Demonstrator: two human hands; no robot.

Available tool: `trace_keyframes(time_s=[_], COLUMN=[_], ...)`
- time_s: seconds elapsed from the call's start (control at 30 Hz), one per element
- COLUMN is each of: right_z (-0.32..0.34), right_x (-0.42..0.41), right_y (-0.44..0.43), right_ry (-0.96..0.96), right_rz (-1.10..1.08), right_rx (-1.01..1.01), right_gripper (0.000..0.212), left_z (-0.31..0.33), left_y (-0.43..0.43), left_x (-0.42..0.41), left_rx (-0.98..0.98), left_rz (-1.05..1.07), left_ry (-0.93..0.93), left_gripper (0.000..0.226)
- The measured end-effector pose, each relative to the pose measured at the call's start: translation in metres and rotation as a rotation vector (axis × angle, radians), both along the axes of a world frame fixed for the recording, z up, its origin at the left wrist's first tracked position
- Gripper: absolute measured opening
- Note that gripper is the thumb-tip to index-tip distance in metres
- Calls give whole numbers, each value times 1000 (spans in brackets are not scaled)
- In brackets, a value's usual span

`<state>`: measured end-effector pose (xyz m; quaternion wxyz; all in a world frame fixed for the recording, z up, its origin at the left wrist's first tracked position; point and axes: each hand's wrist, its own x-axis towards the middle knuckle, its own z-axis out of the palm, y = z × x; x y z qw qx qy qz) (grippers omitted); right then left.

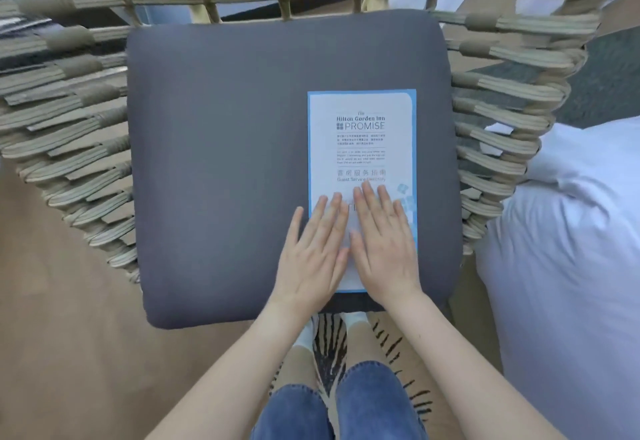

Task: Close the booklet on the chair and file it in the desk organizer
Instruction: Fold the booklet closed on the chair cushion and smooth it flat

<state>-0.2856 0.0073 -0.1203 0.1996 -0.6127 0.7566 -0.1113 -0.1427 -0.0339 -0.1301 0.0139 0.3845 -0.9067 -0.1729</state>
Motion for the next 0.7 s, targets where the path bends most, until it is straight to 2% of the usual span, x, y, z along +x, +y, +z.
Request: trace_keyframes(time_s=[0.2,0.4,0.7], right_z=[-34,-24,-29], right_x=[6,-11,-46], right_y=[-1,3,33], right_ry=[175,161,163], right_rz=[-8,43,-42], right_rx=[-44,-29,-17], right_gripper=[54,59,65], left_z=[-32,-18,-25], left_y=[6,-5,-16], left_x=[-7,5,29], left_rx=[-15,24,14], left_rz=[18,6,-5], left_ry=[-64,-82,-126], left_gripper=[56,59,66])
